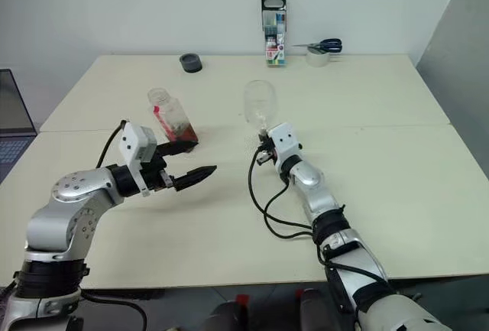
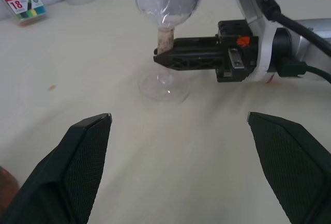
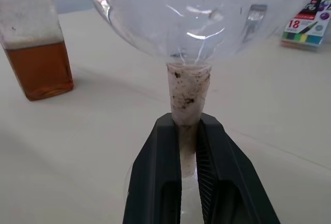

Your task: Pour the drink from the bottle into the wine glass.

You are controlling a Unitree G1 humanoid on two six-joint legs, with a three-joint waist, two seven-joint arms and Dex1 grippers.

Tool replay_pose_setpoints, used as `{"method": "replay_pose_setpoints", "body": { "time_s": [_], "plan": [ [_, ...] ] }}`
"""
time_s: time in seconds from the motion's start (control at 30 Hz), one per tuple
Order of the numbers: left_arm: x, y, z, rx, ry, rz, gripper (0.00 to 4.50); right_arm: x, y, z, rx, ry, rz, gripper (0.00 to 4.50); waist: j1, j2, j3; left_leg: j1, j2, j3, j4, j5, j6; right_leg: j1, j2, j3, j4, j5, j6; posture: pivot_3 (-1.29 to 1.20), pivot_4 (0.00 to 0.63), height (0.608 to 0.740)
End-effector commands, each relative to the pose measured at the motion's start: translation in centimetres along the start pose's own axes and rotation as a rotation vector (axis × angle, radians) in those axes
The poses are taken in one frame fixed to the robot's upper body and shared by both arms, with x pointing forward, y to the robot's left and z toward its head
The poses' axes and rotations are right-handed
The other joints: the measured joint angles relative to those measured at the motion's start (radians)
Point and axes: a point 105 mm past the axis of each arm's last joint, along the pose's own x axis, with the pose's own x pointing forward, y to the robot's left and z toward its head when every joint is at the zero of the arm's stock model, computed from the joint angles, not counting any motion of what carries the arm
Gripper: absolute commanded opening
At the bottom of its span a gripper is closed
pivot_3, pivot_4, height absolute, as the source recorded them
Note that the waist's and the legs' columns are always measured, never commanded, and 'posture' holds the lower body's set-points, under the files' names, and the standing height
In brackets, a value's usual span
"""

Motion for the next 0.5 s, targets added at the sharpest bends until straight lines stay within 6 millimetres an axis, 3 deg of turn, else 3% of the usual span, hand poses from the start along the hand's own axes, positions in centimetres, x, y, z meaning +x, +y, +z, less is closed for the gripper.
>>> {"method": "replay_pose_setpoints", "body": {
  "time_s": [0.03,0.3,0.5],
  "plan": [
    [-0.6,0.0,1.6,0.037,-0.039,0.024,4.50,0.5,0.0,0.9,-0.008,-0.032,0.019,0.12,0.001,0.000,0.000,0.000,0.000,0.000,0.000,0.000,0.000,0.000,0.000,0.000,0.000,0.000,0.000,0.00,0.150,0.740],
    [-0.4,-0.4,2.8,0.052,-0.069,0.024,4.50,0.5,0.0,0.0,-0.012,0.000,0.024,0.12,0.000,0.000,0.000,0.000,0.000,0.000,0.000,0.000,0.000,0.000,0.000,0.000,0.000,0.000,0.000,0.00,0.150,0.740],
    [0.0,-0.4,3.3,0.056,-0.088,0.028,4.50,0.3,0.0,0.0,-0.009,-0.007,0.028,2.16,0.000,0.000,0.000,0.000,0.000,0.000,0.000,0.000,0.000,0.000,0.000,0.000,0.000,0.000,0.000,0.00,0.150,0.740]
  ]
}}
